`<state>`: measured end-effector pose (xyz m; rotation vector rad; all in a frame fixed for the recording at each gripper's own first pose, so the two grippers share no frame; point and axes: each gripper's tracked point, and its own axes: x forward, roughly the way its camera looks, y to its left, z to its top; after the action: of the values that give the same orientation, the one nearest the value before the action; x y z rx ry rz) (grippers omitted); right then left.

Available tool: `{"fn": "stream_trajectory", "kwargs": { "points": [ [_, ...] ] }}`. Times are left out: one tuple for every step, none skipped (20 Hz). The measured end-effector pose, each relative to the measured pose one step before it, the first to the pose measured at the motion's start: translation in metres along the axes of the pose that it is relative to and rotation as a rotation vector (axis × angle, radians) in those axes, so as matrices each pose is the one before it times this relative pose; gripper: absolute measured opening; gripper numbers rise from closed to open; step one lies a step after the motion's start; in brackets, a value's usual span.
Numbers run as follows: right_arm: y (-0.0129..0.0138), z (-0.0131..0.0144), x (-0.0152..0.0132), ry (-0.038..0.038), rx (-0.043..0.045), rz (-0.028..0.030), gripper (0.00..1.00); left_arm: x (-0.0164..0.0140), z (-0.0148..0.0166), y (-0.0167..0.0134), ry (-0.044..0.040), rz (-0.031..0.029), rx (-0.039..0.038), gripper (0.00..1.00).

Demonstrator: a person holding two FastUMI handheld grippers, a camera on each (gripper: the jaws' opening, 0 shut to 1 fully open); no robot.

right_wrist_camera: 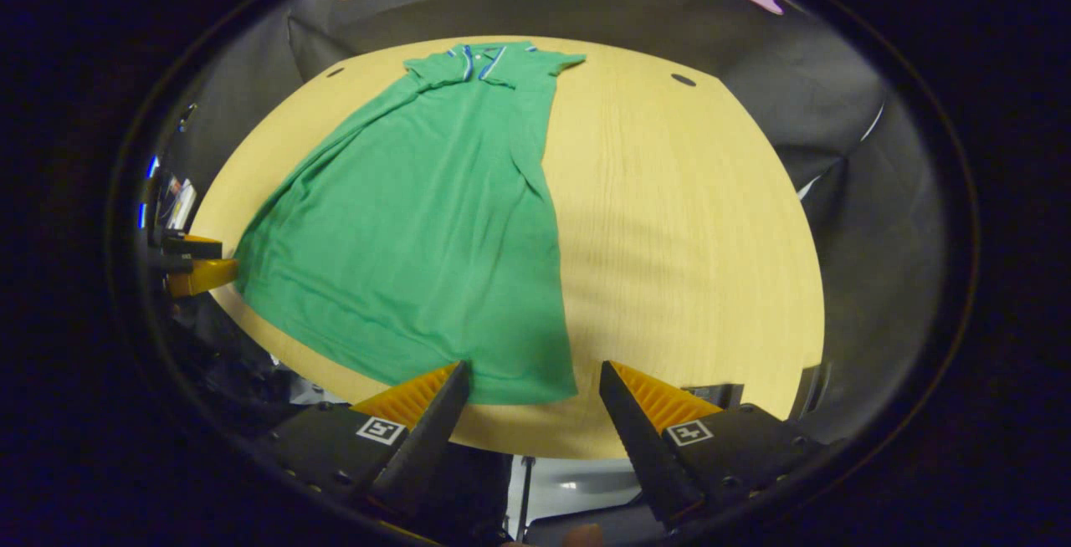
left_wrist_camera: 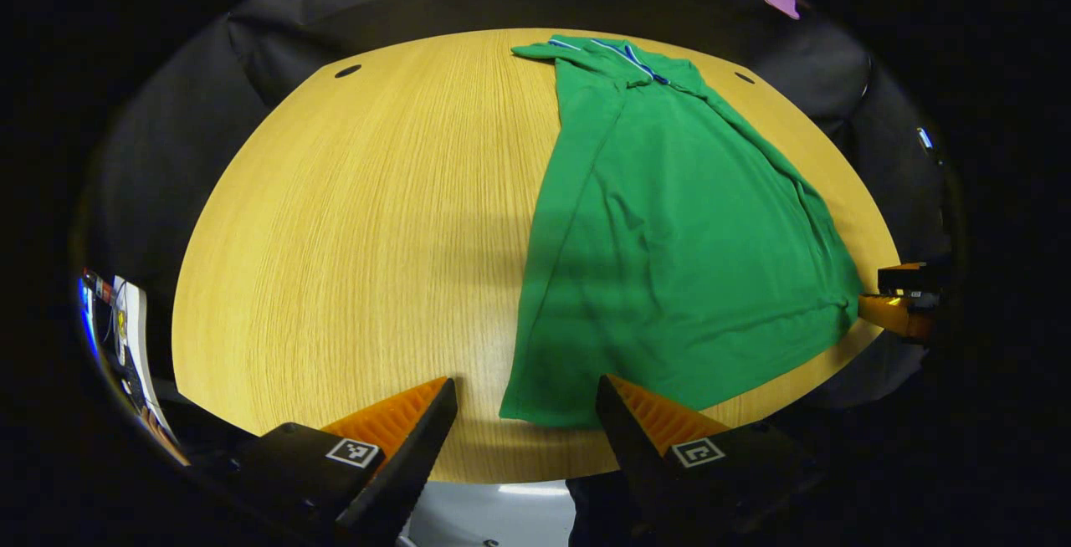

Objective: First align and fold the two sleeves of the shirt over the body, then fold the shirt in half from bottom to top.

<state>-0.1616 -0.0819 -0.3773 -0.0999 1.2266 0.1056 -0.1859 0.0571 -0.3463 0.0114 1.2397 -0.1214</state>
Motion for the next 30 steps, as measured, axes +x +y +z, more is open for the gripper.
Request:
{"fn": "stream_trajectory", "kwargs": {
  "points": [
    [-0.00122, -0.00098, 0.00410, 0.00849, 0.00752, 0.00421, 0.98, -0.00009, -0.00151, -0.00086, 0.00813, -0.00696, -0.00694, 1.00],
    [-0.00045, -0.00096, 0.00226, 0.00691, 0.00222, 0.00414, 0.97, -0.00035, -0.00107, -0.00127, 0.00641, -0.00198, -0.00494, 1.00],
    [-0.00177, -0.00197, 0.00276, 0.01384, -0.00106, -0.00056, 0.97, -0.00078, -0.00326, -0.00155, 0.00851, 0.00042, -0.00347, 1.00],
    [-0.00084, -0.00060, 0.00144, 0.01051, -0.00172, 0.00148, 0.97, -0.00072, -0.00183, -0.00016, 0.01030, -0.00080, -0.00454, 1.00],
    [0.00061, -0.00132, 0.00136, 0.00919, 0.00225, 0.01013, 0.96, 0.00005, -0.00029, -0.00028, 0.00828, -0.00458, -0.00626, 1.00],
    [0.00215, 0.00094, 0.00217, -0.00013, 0.01016, 0.01066, 0.93, 0.00418, -0.00106, 0.00113, 0.01149, 0.00094, -0.00507, 1.00],
    [0.00025, 0.00021, 0.00003, 0.00412, 0.00736, 0.00850, 0.92, 0.00023, 0.00306, 0.00188, -0.00649, 0.00542, 0.00912, 1.00],
    [0.00052, -0.00014, 0.00084, 0.00635, 0.00052, 0.00635, 0.87, 0.00155, -0.00207, 0.00034, 0.00604, 0.00289, 0.00214, 1.00],
    [0.00036, 0.00065, 0.00024, -0.00136, -0.00489, 0.00727, 0.83, -0.00072, 0.00035, -0.00075, 0.00559, 0.00354, -0.00139, 1.00],
    [0.00069, -0.00004, -0.00153, 0.00607, -0.00626, 0.00163, 0.80, -0.00070, -0.00072, 0.00000, 0.01445, 0.00474, -0.00524, 1.00],
    [0.00136, -0.00060, 0.00193, 0.00371, -0.00338, 0.00645, 0.74, 0.00048, 0.00092, -0.00166, 0.01234, -0.00022, -0.00288, 1.00],
    [0.00176, 0.00005, -0.00053, 0.00313, 0.00240, 0.00815, 0.65, 0.00051, 0.00042, -0.00288, 0.01013, -0.00046, -0.00330, 0.95],
    [0.00025, -0.00088, 0.00028, 0.00560, 0.00305, 0.00012, 0.53, 0.00026, 0.00083, -0.00411, 0.00683, -0.00175, -0.00414, 0.88],
    [0.00200, 0.00145, -0.00013, -0.00330, -0.00248, 0.01162, 0.41, -0.00024, -0.00054, -0.00385, 0.00426, -0.00291, -0.00335, 0.74],
    [0.00416, 0.00096, -0.00070, 0.00211, 0.00715, 0.01725, 0.43, 0.00054, 0.00003, -0.00177, 0.00337, -0.00602, -0.01539, 0.67],
    [0.00016, -0.00089, 0.00051, 0.00376, 0.00190, -0.00245, 0.19, 0.00071, -0.00227, 0.00021, 0.00085, -0.00596, -0.02527, 0.45],
    [-0.00088, 0.00006, 0.00117, 0.00070, -0.00320, 0.00124, 0.10, -0.00079, -0.00139, -0.00338, 0.00185, -0.01508, -0.02441, 0.33],
    [0.00138, 0.00433, -0.00116, -0.01419, 0.00692, 0.00954, 0.13, -0.00098, -0.00237, -0.00286, 0.00566, -0.01378, -0.02177, 0.15],
    [-0.00286, -0.00254, 0.00018, 0.00317, -0.00207, -0.01258, 0.07, -0.00132, -0.00043, -0.00198, 0.00536, -0.01776, -0.01952, 0.11],
    [-0.00117, 0.00121, -0.00231, 0.00350, -0.00203, 0.00010, 0.00, -0.00244, -0.00148, -0.00261, 0.01006, -0.01497, -0.01507, 0.07],
    [-0.00146, 0.00129, -0.00188, -0.00663, 0.00821, 0.00353, 0.01, -0.00329, 0.00012, -0.00090, 0.00183, -0.00838, 0.00039, 0.07],
    [-0.00026, 0.00296, -0.00407, -0.00526, 0.01029, 0.00725, 0.02, -0.00679, 0.00386, -0.00378, -0.00744, -0.01409, 0.00909, 0.06],
    [-0.00083, 0.00500, -0.00583, -0.01505, 0.00961, 0.00682, 0.00, -0.00905, 0.00709, -0.00525, -0.01896, -0.02144, 0.00890, 0.06],
    [-0.00084, 0.00769, -0.00685, -0.01868, 0.00732, 0.00551, 0.00, -0.00887, 0.00991, -0.00582, -0.02399, -0.02339, 0.00441, 0.06],
    [-0.00116, 0.00849, -0.00743, -0.01953, 0.00587, 0.00492, 0.00, -0.00782, 0.01071, -0.00500, -0.01962, -0.01710, -0.00147, 0.06],
    [-0.00192, 0.00974, -0.00653, -0.02115, 0.00955, 0.00128, 0.02, -0.00720, 0.01185, -0.00505, -0.01811, -0.01501, -0.00301, 0.06],
    [-0.00132, 0.01135, -0.00619, -0.02312, 0.01375, 0.00355, 0.00, -0.00619, 0.01334, -0.00529, -0.01778, -0.01210, 0.00035, 0.06],
    [-0.00113, 0.01207, -0.00533, -0.02319, 0.01247, 0.00261, 0.02, -0.00554, 0.01482, -0.00544, -0.01884, -0.00992, 0.00798, 0.06],
    [-0.00079, 0.01256, -0.00471, -0.02340, 0.00852, 0.00294, 0.00, -0.00426, 0.01638, -0.00531, -0.01770, -0.00634, 0.01308, 0.06],
    [-0.00085, 0.01361, -0.00382, -0.02462, 0.00488, -0.00044, 0.00, -0.00373, 0.01802, -0.00625, -0.01707, -0.01105, 0.01625, 0.06]
  ]
}}
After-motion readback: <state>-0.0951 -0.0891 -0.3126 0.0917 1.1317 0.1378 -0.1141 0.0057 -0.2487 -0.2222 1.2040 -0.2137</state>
